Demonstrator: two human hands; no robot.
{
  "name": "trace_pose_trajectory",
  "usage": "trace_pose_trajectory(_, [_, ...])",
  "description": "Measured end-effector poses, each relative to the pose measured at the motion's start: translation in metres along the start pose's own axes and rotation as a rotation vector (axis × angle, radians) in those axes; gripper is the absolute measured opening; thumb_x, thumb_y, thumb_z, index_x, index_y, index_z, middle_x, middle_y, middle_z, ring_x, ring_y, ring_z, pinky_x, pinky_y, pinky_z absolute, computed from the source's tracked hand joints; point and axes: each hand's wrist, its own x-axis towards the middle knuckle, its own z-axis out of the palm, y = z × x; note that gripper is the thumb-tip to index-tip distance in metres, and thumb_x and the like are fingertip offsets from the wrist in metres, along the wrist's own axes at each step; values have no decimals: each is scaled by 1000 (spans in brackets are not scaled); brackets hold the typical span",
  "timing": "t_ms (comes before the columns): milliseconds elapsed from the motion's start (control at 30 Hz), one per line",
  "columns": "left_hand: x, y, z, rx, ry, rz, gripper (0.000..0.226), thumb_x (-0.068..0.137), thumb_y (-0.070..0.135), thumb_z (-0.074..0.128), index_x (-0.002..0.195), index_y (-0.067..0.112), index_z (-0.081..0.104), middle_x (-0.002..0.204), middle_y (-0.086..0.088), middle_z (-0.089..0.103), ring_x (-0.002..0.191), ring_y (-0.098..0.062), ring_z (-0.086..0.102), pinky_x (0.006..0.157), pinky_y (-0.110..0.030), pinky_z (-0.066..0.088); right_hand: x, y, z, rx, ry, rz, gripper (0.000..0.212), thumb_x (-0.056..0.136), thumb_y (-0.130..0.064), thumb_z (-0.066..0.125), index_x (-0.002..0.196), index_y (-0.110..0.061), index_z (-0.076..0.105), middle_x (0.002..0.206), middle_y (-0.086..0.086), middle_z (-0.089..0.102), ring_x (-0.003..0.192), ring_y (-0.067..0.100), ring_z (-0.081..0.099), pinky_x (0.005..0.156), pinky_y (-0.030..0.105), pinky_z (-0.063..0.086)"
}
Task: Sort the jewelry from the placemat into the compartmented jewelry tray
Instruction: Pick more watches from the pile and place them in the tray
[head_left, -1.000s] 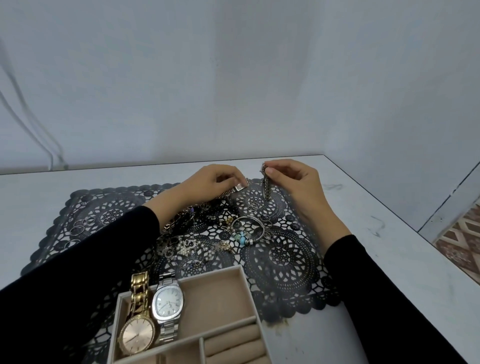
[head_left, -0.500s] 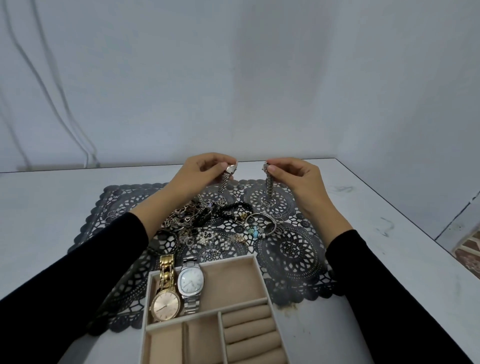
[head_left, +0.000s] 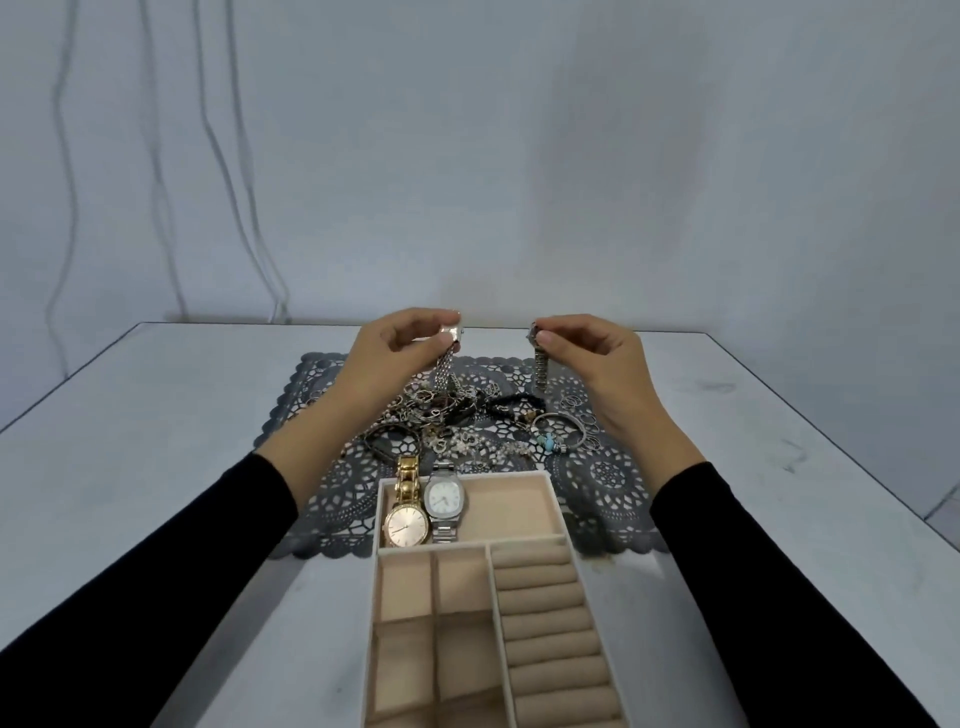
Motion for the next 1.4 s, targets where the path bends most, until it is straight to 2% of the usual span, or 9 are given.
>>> trace_pose_trajectory(100, [-15, 3, -7, -15, 60, 4, 23, 89, 12, 69, 106, 27, 72, 105, 3, 75, 98, -16, 71, 86, -27, 55, -9, -6, 8, 2, -23, 8, 19, 78, -5, 74, 97, -8, 74, 93, 9, 74, 90, 20, 69, 89, 37, 54])
trace_pose_trajectory(167, [-25, 5, -12, -14, 94, 8, 22, 89, 13, 69, 109, 22, 72, 106, 3, 75, 95, -14, 71, 78, -23, 54, -15, -8, 13, -6, -35, 13, 18, 79, -6, 74, 97, -8, 74, 92, 8, 74, 89, 20, 69, 86, 39, 54])
trace_pose_trajectory(267, [-40, 8, -16, -35, 136, 18, 23, 90, 11, 68, 112, 15, 71, 107, 0, 74, 87, -5, 70, 69, -15, 51, -25, -13, 21, 25, -58, 34, 17, 79, -3, 72, 95, -7, 73, 89, 5, 74, 85, 18, 67, 81, 32, 56])
trace_pose_trajectory(433, [-62, 6, -24, -55, 152, 23, 21, 88, 12, 70, 104, 25, 73, 106, 3, 75, 98, -13, 69, 80, -21, 53, -44, -16, 30, 25, -76, 64, 16, 79, -3, 73, 95, -7, 73, 87, 1, 74, 83, 11, 67, 73, 23, 54])
trace_pose_trajectory(533, [-73, 7, -25, -54, 149, 33, 21, 88, 13, 70, 104, 26, 73, 106, 6, 75, 96, -10, 70, 80, -19, 53, -55, -17, 34, 31, -86, 83, 17, 79, -2, 73, 96, -5, 72, 84, 2, 73, 80, 10, 67, 71, 21, 54])
trace_pose_trajectory(800, [-96, 10, -27, -32, 150, 35, 21, 89, 12, 69, 107, 21, 72, 107, 7, 74, 94, -7, 69, 77, -16, 52, -82, -19, 40, 28, -170, 150, 17, 77, -5, 74, 90, -15, 76, 87, 4, 74, 82, 14, 67, 76, 29, 56])
trace_pose_trajectory(1100, [-111, 3, -24, -33, 175, 13, 20, 87, 12, 70, 104, 22, 73, 97, 10, 75, 90, -4, 68, 80, -19, 53, -100, -17, 46, 23, -240, 253, 18, 76, -1, 75, 93, -7, 73, 87, 9, 72, 79, 16, 68, 71, 26, 56])
trace_pose_trajectory(1267, [-114, 3, -24, -34, 177, 4, 20, 87, 12, 70, 103, 24, 73, 95, 10, 75, 88, -4, 69, 78, -18, 54, -101, -15, 50, -26, -266, 301, 15, 77, -2, 74, 90, -9, 73, 90, 12, 71, 81, 19, 68, 75, 33, 59])
trace_pose_trajectory(1400, [-115, 3, -25, -38, 180, -3, 20, 87, 13, 70, 104, 24, 73, 93, 9, 75, 87, -5, 69, 80, -20, 55, -100, -14, 50, -80, -251, 322, 15, 77, 2, 73, 91, -5, 72, 96, 16, 70, 82, 18, 69, 72, 30, 58])
